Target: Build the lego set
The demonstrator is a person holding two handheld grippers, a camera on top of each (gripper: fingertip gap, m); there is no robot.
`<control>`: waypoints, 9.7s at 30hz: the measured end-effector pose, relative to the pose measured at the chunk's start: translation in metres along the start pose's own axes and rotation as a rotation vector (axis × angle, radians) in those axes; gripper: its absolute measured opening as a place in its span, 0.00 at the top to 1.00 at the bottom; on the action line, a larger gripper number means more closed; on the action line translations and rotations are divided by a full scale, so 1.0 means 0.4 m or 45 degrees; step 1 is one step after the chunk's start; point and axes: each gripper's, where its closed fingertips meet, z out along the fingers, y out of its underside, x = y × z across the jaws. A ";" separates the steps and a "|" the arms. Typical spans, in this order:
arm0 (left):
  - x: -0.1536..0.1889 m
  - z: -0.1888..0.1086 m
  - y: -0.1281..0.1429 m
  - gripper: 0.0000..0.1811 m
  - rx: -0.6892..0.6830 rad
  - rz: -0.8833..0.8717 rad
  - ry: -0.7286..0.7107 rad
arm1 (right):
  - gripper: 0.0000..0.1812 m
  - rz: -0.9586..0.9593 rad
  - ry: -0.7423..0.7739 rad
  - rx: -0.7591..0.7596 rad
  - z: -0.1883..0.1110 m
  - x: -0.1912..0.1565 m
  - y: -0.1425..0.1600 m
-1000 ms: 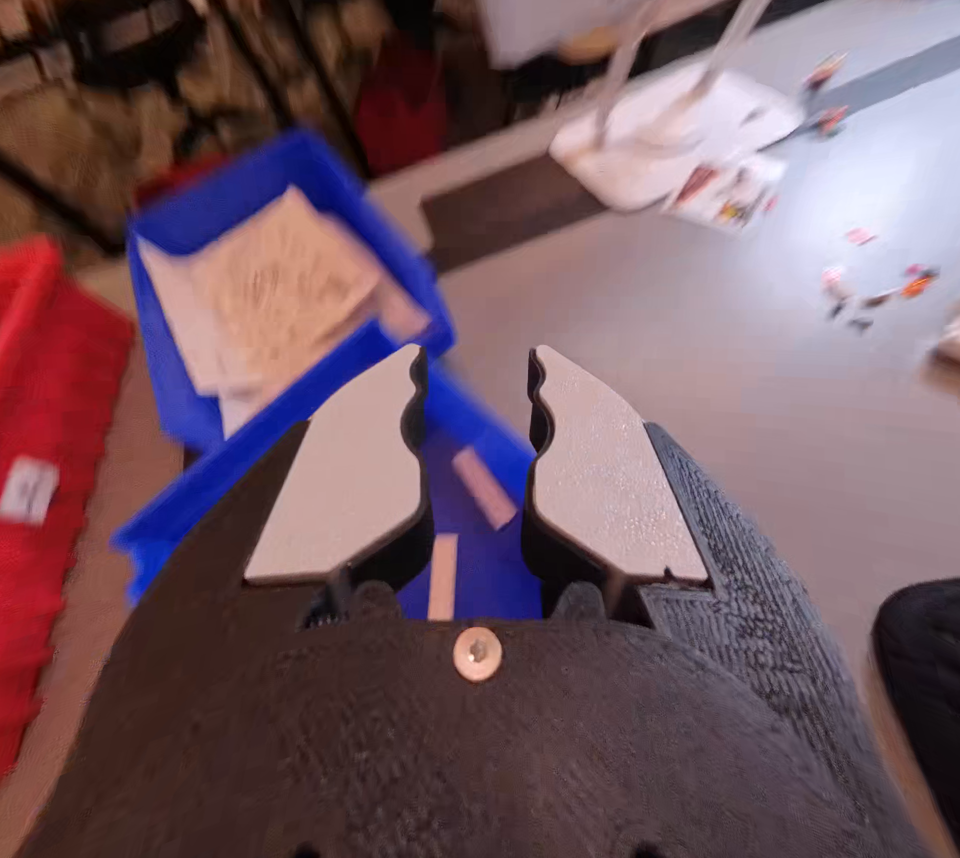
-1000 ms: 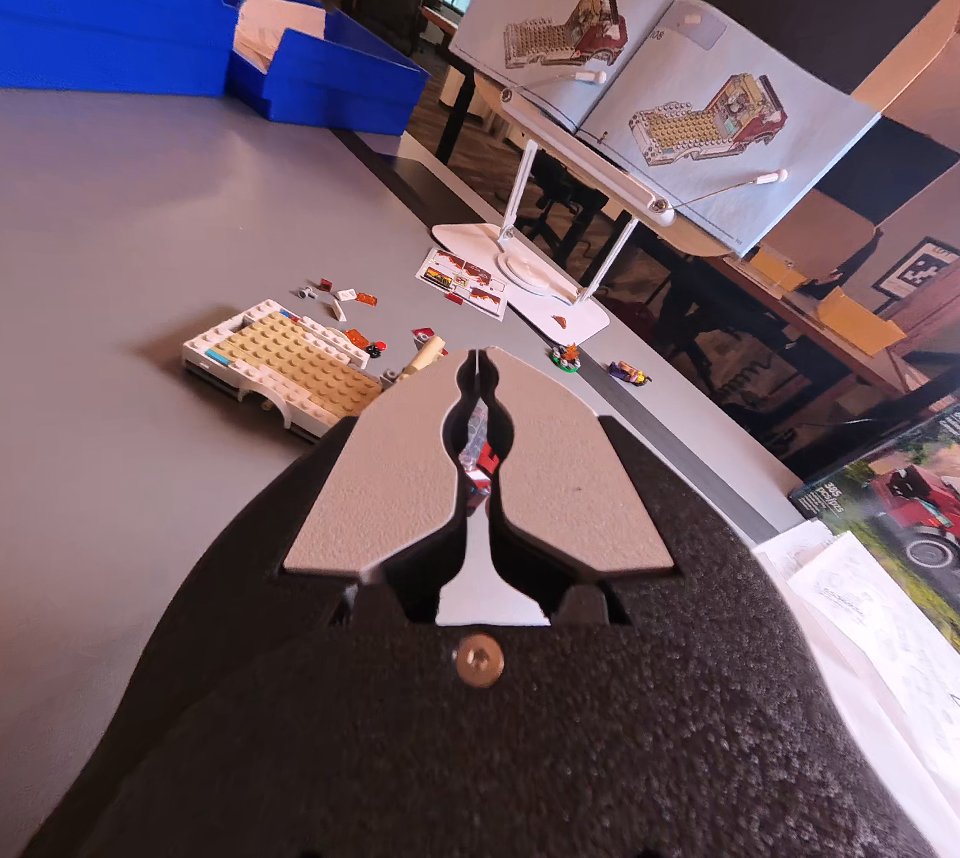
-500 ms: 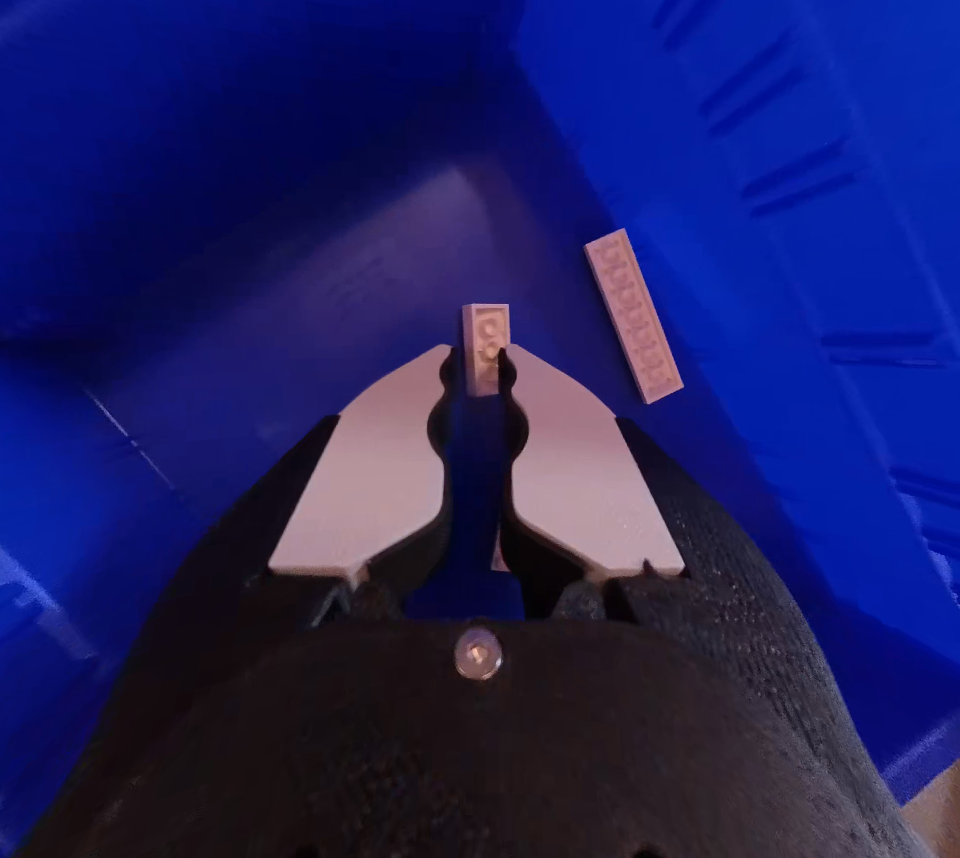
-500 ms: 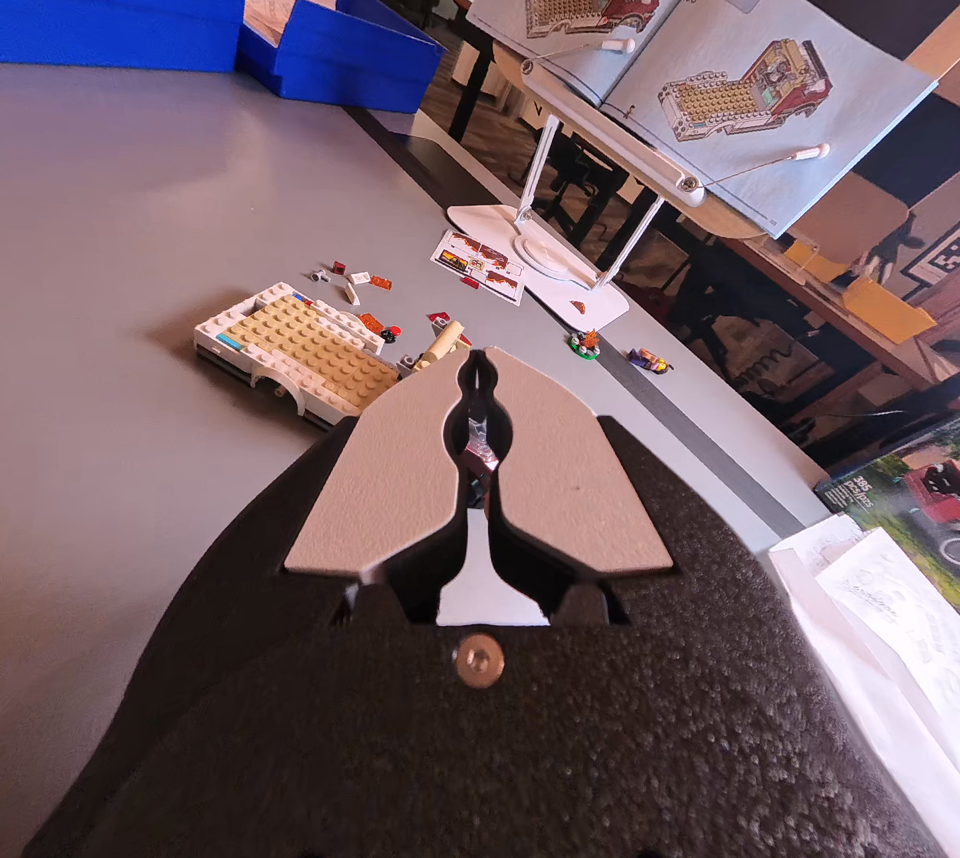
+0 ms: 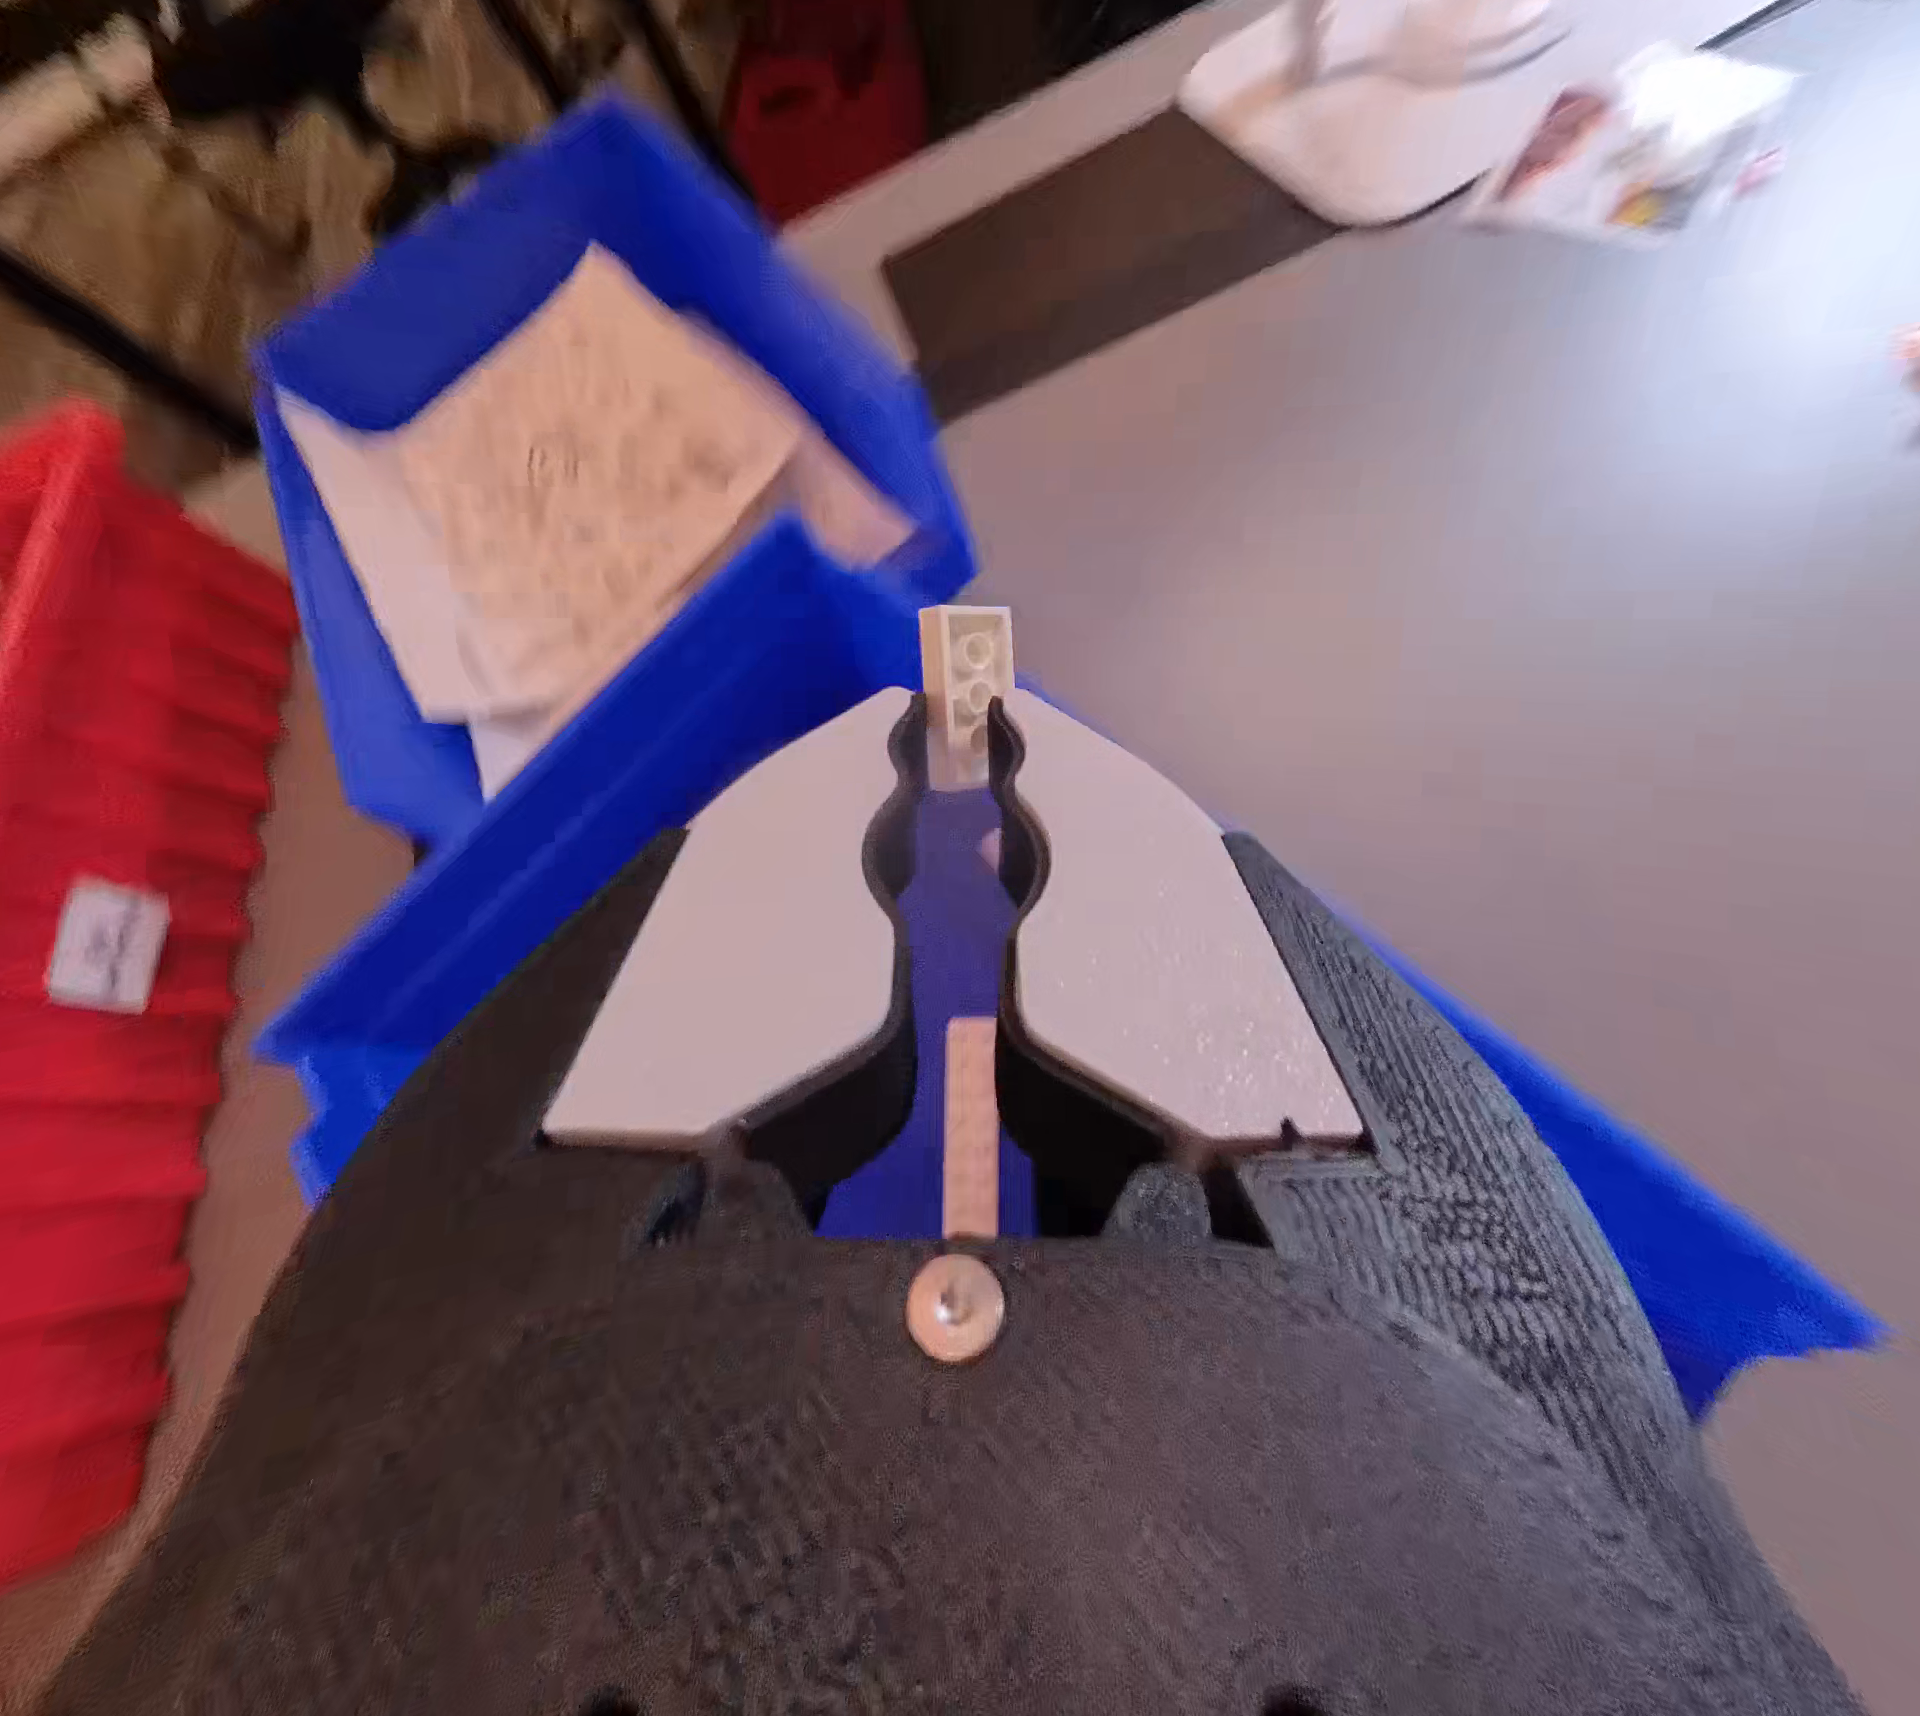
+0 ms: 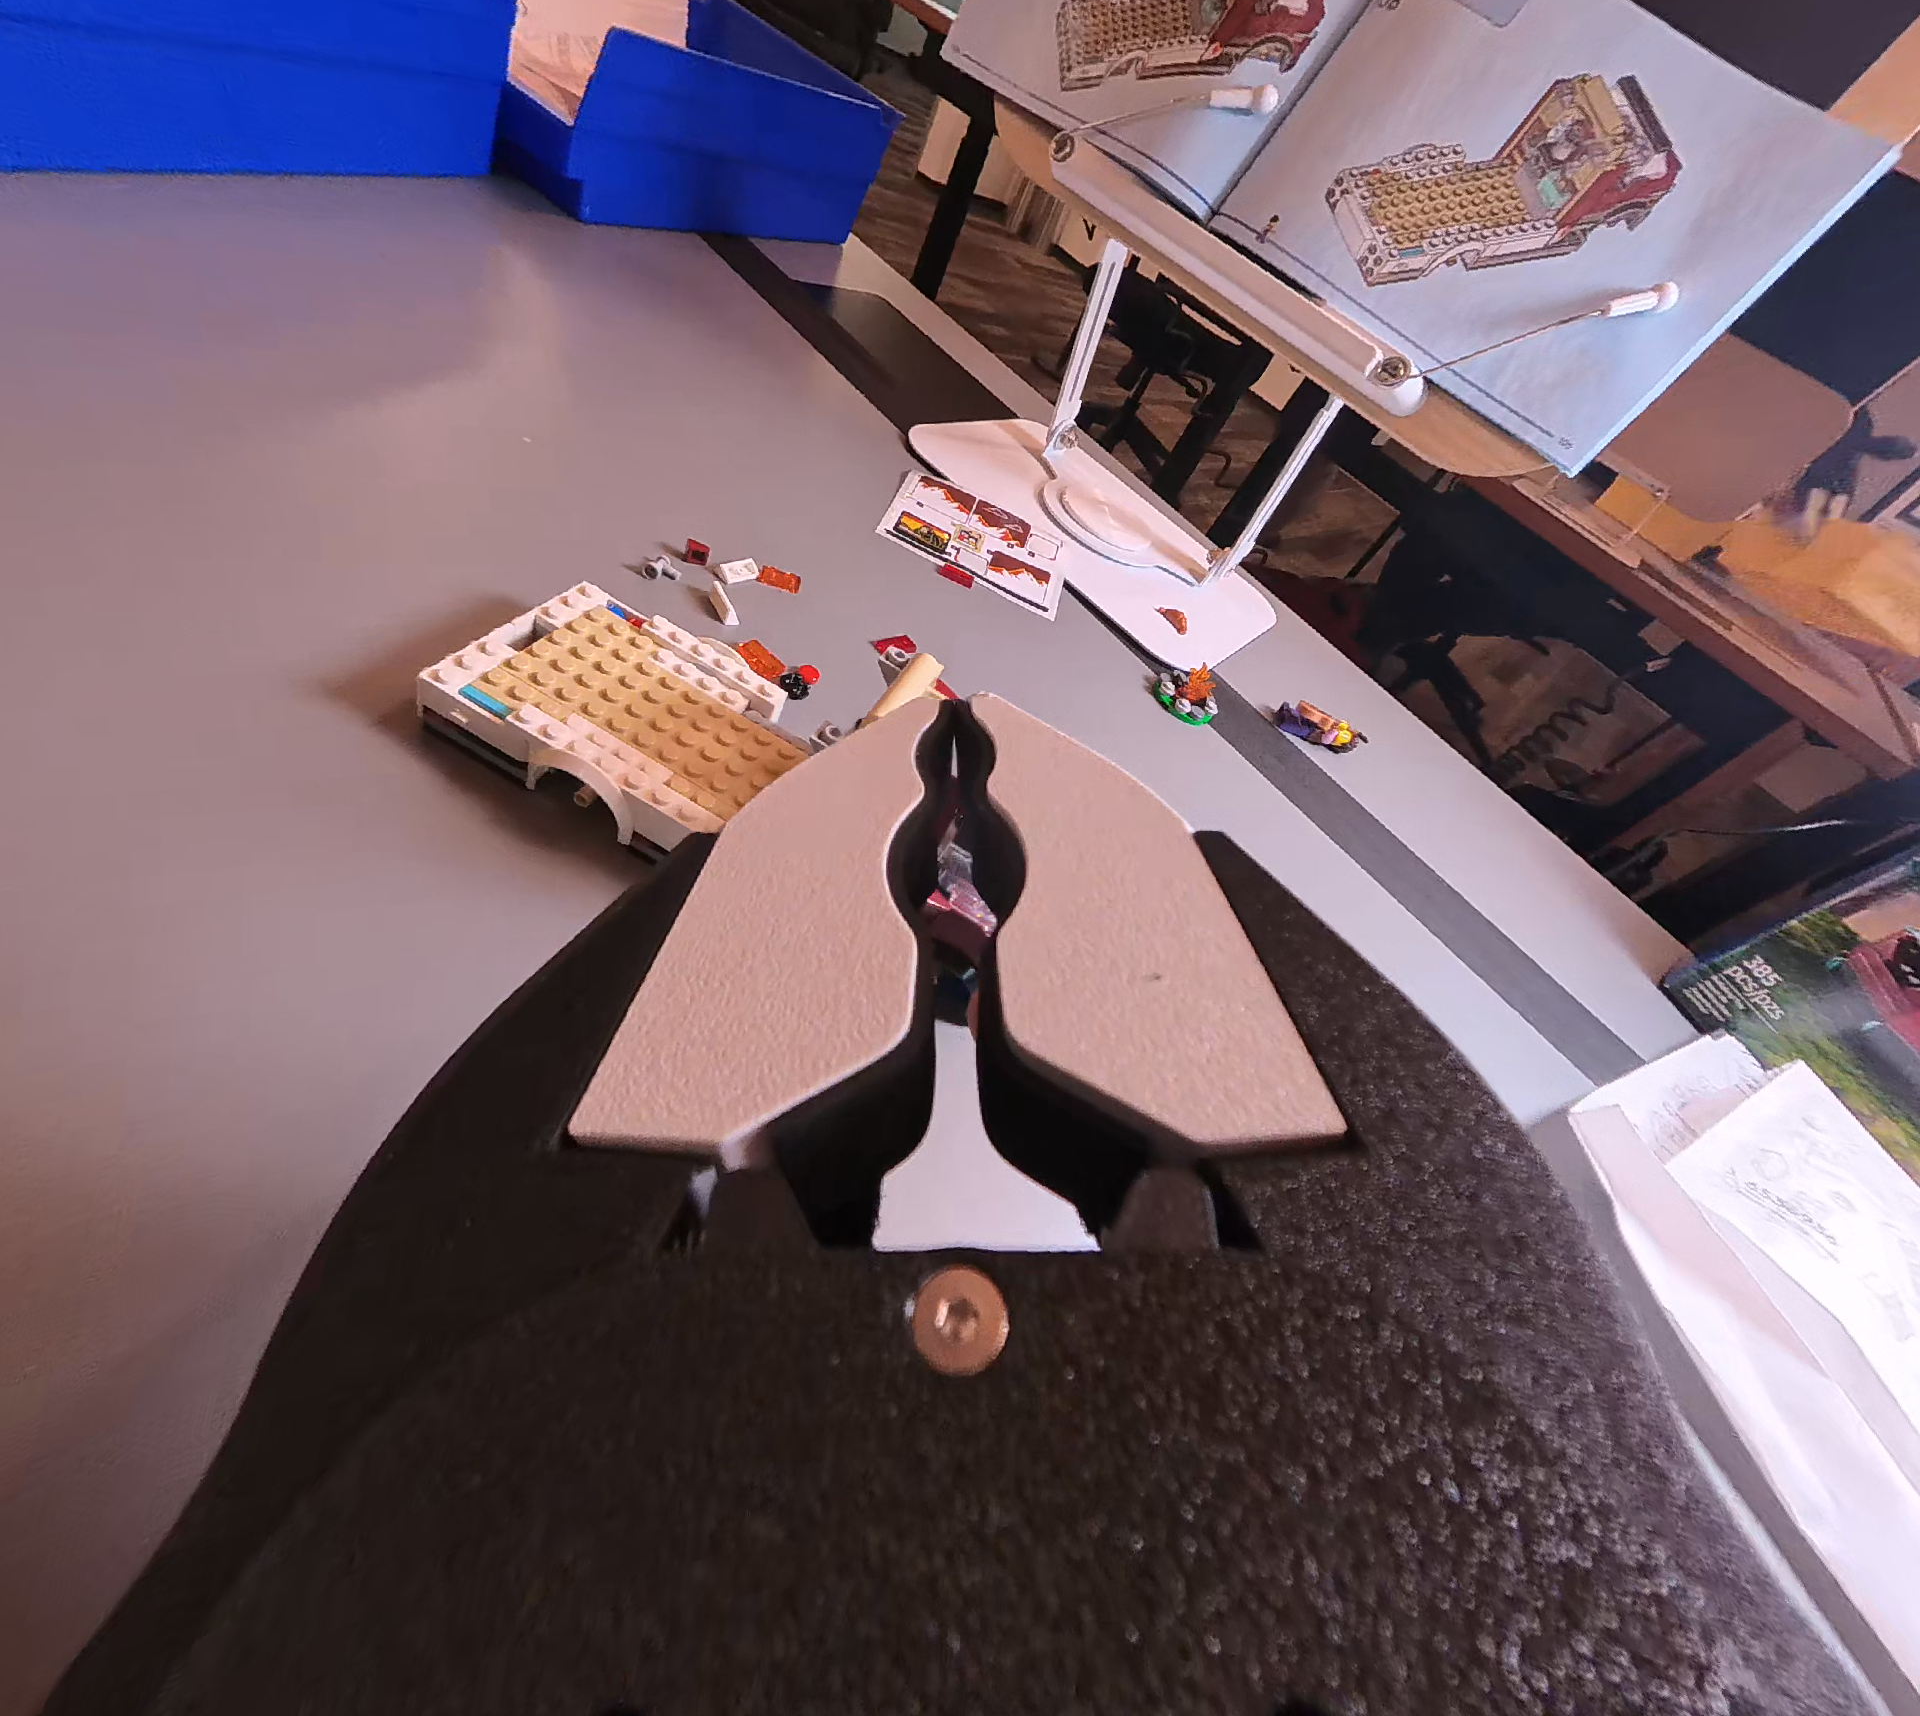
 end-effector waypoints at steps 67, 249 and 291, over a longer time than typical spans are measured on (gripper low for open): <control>0.978 0.051 -0.019 0.98 0.292 0.656 1.027 | 0.89 -0.202 -0.651 -0.195 0.062 -0.341 0.009; 1.006 -0.100 -0.313 0.59 0.643 0.121 1.552 | 0.54 0.242 -0.970 -0.005 0.004 -0.231 -0.168; 0.985 -0.071 -0.322 0.67 0.685 0.029 1.540 | 0.83 0.178 -0.578 -0.125 -0.031 -0.218 -0.136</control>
